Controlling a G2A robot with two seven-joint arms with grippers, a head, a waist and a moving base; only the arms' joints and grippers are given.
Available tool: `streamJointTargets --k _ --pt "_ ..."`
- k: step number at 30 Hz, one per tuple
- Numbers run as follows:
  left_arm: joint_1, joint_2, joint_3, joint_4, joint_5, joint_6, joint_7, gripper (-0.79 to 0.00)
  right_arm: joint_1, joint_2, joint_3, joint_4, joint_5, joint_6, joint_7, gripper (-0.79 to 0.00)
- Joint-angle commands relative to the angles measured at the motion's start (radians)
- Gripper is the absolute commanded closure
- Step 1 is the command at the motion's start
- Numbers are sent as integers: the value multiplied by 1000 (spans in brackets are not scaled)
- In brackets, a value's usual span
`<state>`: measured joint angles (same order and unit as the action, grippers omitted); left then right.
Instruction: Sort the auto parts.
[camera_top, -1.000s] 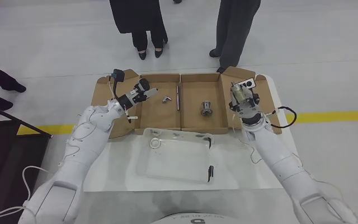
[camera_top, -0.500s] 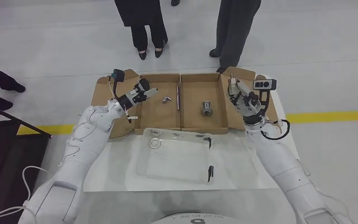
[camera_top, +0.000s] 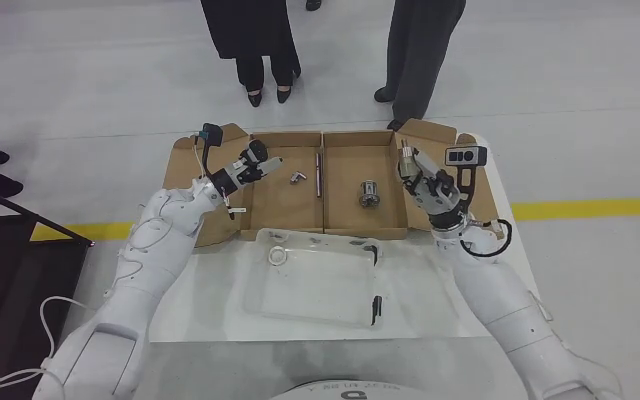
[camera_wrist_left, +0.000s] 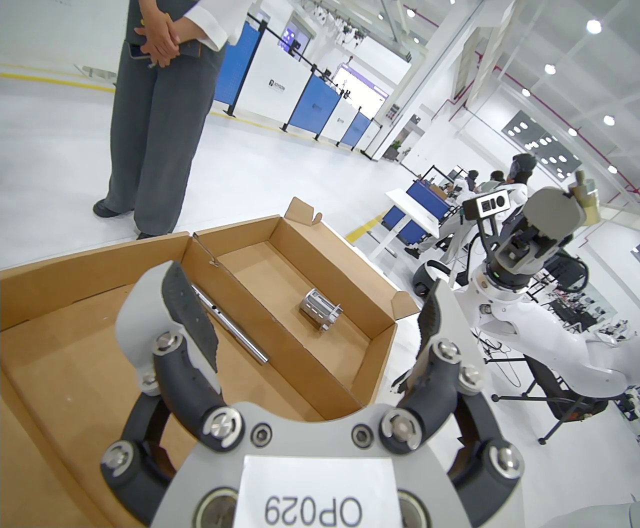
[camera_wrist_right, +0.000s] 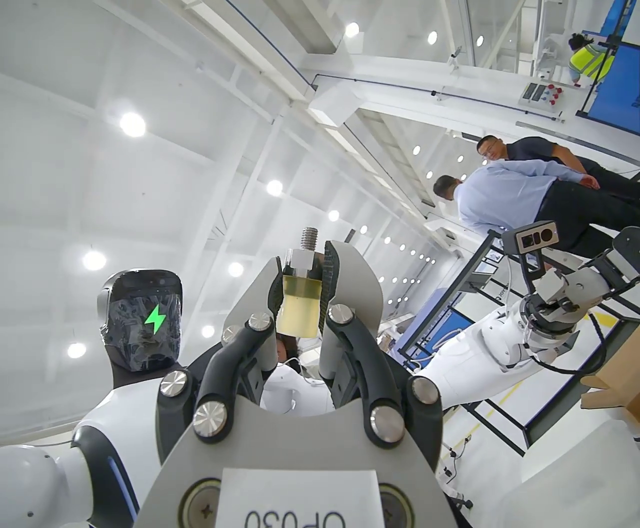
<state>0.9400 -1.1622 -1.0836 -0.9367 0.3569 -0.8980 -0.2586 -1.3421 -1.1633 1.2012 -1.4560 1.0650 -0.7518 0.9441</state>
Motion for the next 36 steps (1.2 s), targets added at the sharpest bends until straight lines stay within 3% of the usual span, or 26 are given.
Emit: streamJointTargets --k 1,3,5,10,18,22,29,36 --pt "0 0 0 0 0 0 0 -785 0 0 0 0 0 0 0 0" --pt "0 0 0 0 0 0 0 -785 1 1 8 -2 -59 0 -30 0" --pt "0 0 0 0 0 0 0 -785 5 0 19 -4 -195 -6 -143 0" --pt "0 0 0 0 0 0 0 -785 50 -14 -13 1 -542 105 -440 0" --pt "0 0 0 0 0 0 0 -785 111 -50 -135 42 -1199 332 -875 0" --pt "0 0 0 0 0 0 0 -785 146 -67 -190 84 -1494 518 -1057 0" --pt "0 0 0 0 0 0 0 -785 198 -96 -261 158 -1627 639 -1103 0" --pt "0 0 0 0 0 0 0 -785 248 -119 -315 245 -1749 778 -1039 0"
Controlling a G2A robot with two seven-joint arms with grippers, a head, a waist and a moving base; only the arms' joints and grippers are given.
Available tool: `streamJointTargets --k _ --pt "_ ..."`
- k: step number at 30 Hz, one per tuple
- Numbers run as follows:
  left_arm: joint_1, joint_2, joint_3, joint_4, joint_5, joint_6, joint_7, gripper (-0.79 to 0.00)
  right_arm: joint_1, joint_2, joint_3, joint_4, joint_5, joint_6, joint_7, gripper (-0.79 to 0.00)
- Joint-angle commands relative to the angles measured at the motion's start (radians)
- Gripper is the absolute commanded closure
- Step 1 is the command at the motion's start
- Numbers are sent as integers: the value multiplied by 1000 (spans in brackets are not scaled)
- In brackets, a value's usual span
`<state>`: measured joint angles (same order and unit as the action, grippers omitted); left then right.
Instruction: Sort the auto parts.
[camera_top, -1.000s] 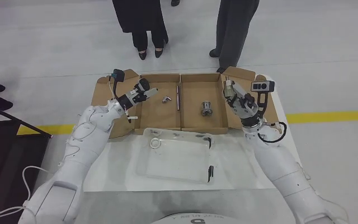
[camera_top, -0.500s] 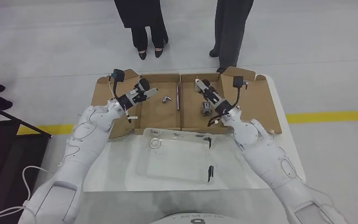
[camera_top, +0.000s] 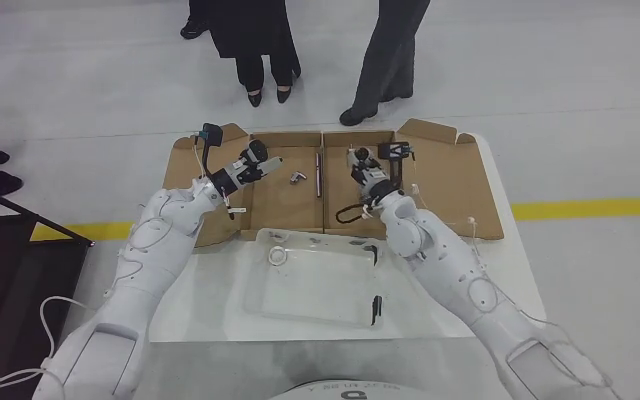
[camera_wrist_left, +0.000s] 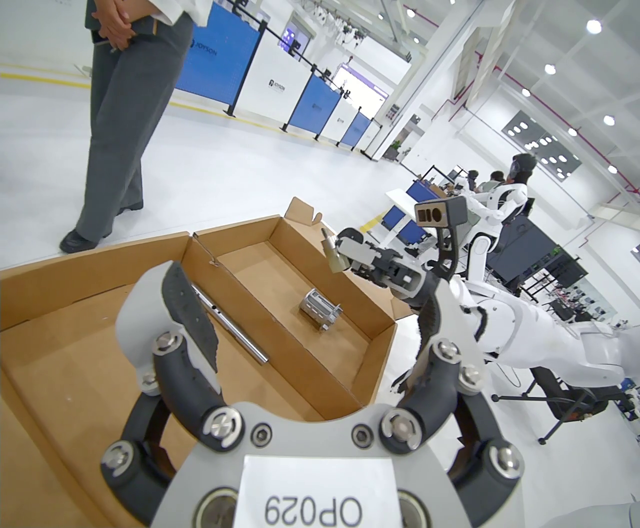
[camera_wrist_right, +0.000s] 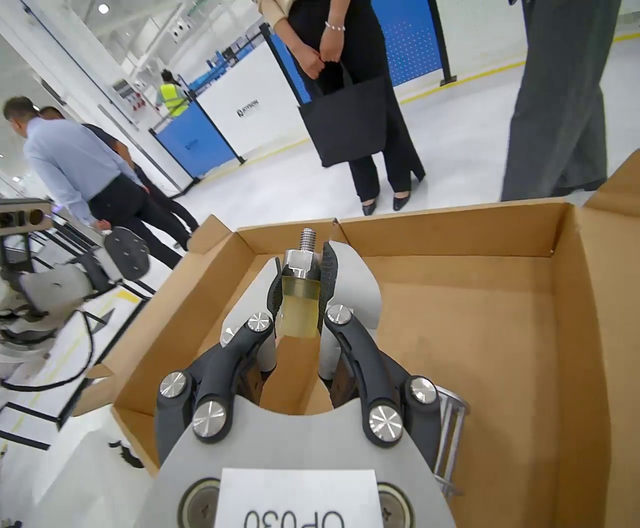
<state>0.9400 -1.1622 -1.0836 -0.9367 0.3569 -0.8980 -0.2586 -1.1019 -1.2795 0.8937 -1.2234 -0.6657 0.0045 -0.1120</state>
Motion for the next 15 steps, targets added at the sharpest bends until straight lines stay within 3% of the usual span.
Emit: streamJointTargets --k 1,9,12,13,15 --pt "0 0 0 0 0 0 0 -785 14 -6 -15 22 -29 37 32 0" --pt "0 0 0 0 0 0 0 -785 49 -23 -49 70 -117 128 158 0" --pt "0 0 0 0 0 0 0 -785 54 -29 -54 77 -129 137 189 -86" --pt "0 0 0 0 0 0 0 -785 55 -30 -53 78 -134 139 192 -160" --pt "0 0 0 0 0 0 0 -785 57 -33 -52 83 -140 146 194 -185"
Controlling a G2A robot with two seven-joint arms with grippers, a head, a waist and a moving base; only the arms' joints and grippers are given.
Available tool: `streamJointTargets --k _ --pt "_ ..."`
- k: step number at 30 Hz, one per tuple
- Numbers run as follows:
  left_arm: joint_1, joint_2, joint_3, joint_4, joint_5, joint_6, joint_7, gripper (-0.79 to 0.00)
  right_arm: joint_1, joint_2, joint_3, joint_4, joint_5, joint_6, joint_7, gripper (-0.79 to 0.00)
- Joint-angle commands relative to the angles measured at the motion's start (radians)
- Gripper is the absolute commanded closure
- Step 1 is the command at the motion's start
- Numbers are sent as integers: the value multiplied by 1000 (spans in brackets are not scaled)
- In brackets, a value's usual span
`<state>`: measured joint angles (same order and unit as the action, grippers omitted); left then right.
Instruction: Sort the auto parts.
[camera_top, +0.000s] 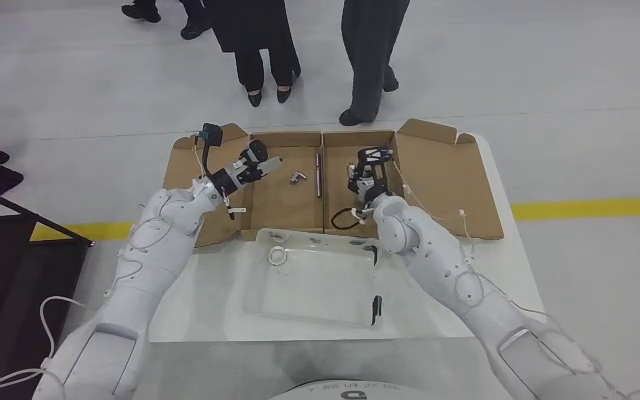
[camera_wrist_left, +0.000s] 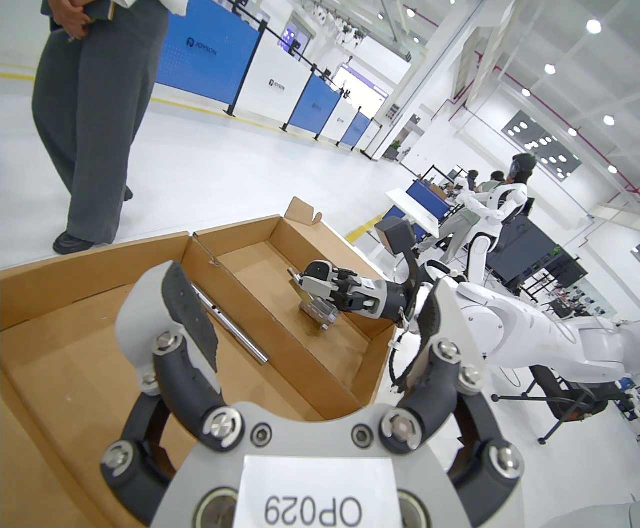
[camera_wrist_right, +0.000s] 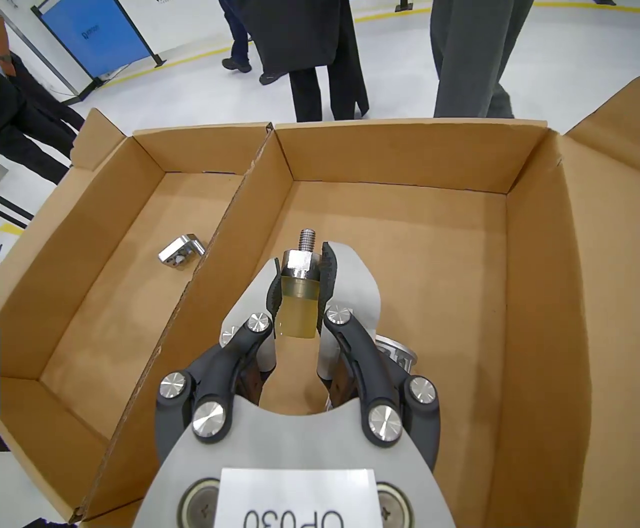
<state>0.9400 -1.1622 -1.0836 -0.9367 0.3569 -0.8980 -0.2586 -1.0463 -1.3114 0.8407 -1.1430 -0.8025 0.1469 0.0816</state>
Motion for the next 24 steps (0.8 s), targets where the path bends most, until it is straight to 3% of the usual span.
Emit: streamJointTargets --k 1,5,7,9,12,14,17,20,24 --pt "0 0 0 0 0 0 0 -785 3 -3 1 7 -8 7 1 -188" --pt "0 0 0 0 0 0 0 -785 9 -10 2 20 -16 12 8 -182" --pt "0 0 0 0 0 0 0 -785 9 -14 3 24 -20 13 10 -206" --pt "0 0 0 0 0 0 0 -785 10 -16 4 27 -26 14 10 -283" --pt "0 0 0 0 0 0 0 -785 2 -20 18 8 9 -35 -21 -274" --pt "0 0 0 0 0 0 0 -785 -13 -20 48 -24 72 -112 -63 -240" --pt "0 0 0 0 0 0 0 -785 -45 -10 107 -72 173 -260 -80 -286" --pt "0 0 0 0 0 0 0 -785 -87 6 172 -129 282 -427 -36 -271" --pt "0 0 0 0 0 0 0 -785 -154 31 260 -205 415 -637 60 -323"
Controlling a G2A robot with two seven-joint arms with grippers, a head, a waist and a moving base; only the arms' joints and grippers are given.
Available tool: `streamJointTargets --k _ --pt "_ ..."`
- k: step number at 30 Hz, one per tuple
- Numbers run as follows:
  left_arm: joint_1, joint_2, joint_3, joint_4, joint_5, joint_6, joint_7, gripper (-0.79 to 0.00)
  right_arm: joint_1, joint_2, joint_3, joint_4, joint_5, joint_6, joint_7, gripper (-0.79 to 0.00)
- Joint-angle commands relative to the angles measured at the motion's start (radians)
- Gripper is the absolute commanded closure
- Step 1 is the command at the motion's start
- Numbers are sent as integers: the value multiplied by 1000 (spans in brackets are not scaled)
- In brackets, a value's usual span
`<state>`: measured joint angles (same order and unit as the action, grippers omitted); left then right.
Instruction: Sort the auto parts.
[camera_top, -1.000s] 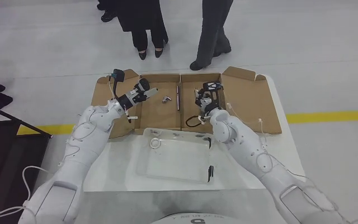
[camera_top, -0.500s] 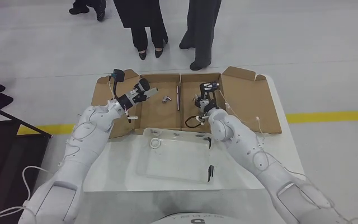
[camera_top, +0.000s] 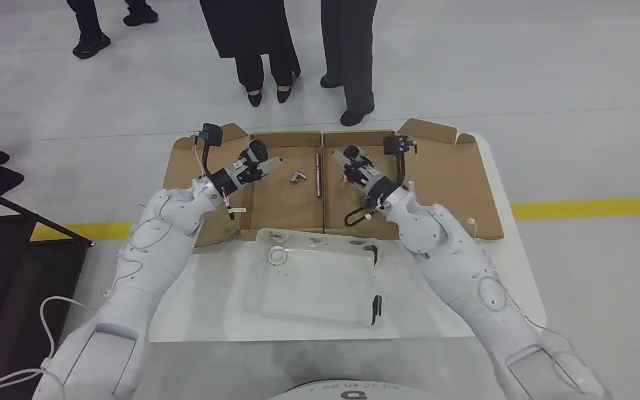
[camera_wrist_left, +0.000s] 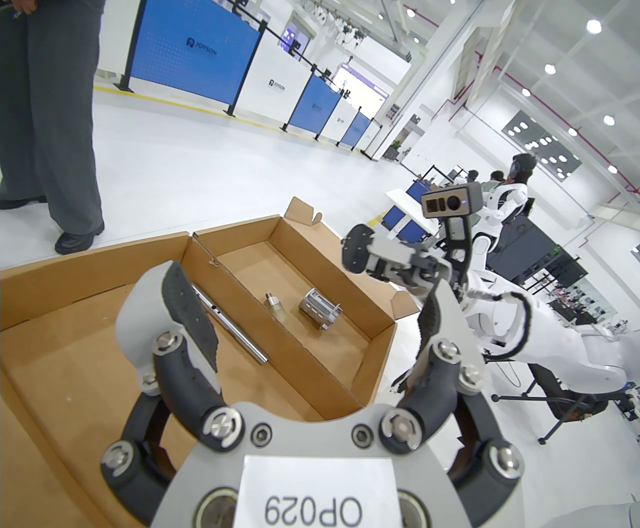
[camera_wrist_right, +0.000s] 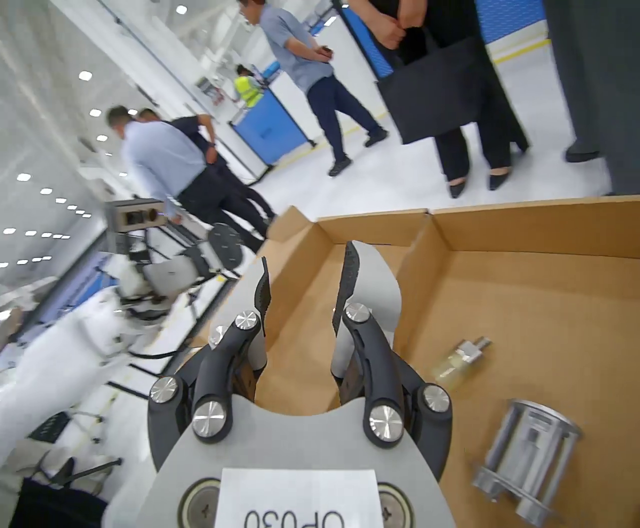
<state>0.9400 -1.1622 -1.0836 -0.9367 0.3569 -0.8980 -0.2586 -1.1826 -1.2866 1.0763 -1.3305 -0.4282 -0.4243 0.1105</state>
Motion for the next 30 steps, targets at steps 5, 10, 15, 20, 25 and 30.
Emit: streamJointTargets --k 5,10,15,20,25,30 --pt "0 0 0 0 0 0 0 -785 -83 32 97 -87 230 -237 193 -336" --pt "0 0 0 0 0 0 0 -785 -103 43 118 -115 346 -275 299 -785" --pt "0 0 0 0 0 0 0 -785 -103 43 118 -115 346 -275 299 -785" --pt "2 0 0 -2 1 5 2 -785 -103 43 118 -115 346 -275 299 -785" --pt "20 11 -19 -61 84 3 -3 -785 -103 43 118 -115 346 -275 299 -785" --pt "51 34 -48 -142 218 -68 -45 -785 -103 43 118 -115 346 -275 299 -785"
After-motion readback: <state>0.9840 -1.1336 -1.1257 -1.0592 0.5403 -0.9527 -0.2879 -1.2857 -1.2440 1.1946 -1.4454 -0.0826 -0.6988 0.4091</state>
